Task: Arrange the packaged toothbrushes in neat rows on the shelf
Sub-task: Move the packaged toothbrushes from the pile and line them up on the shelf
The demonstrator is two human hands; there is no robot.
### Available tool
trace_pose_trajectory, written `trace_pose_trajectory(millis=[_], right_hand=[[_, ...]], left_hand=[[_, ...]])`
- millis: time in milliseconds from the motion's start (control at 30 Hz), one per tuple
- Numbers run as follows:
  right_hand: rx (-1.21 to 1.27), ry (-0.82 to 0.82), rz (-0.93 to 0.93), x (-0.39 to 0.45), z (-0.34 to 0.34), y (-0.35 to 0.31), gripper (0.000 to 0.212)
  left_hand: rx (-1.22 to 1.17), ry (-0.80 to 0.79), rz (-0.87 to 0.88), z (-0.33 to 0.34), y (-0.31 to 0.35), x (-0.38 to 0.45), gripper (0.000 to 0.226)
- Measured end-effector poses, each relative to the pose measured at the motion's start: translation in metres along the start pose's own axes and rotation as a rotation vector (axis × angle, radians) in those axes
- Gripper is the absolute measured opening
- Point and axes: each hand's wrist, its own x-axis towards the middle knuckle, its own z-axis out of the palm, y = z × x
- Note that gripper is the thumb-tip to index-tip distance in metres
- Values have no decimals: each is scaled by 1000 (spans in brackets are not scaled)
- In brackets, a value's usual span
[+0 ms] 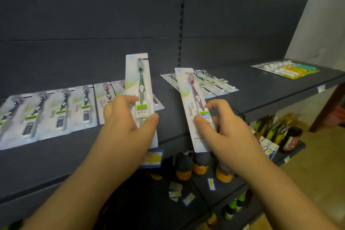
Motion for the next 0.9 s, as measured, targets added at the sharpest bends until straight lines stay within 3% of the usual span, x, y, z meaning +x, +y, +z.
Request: trace_pose_trajectory(millis=[300,433,667,900], right_hand=[[22,-199,-180,50,-43,72,25],[-141,-271,-266,85,-42,66,29],[-375,-289,-449,158,7,33,37],[-588,-418,-462,200,66,5,57]], left_hand=[[91,87,-94,79,45,-4,38],[45,145,-156,79,51,-6,40],[87,231,-212,75,42,10,37],[100,247,-195,71,26,38,42]])
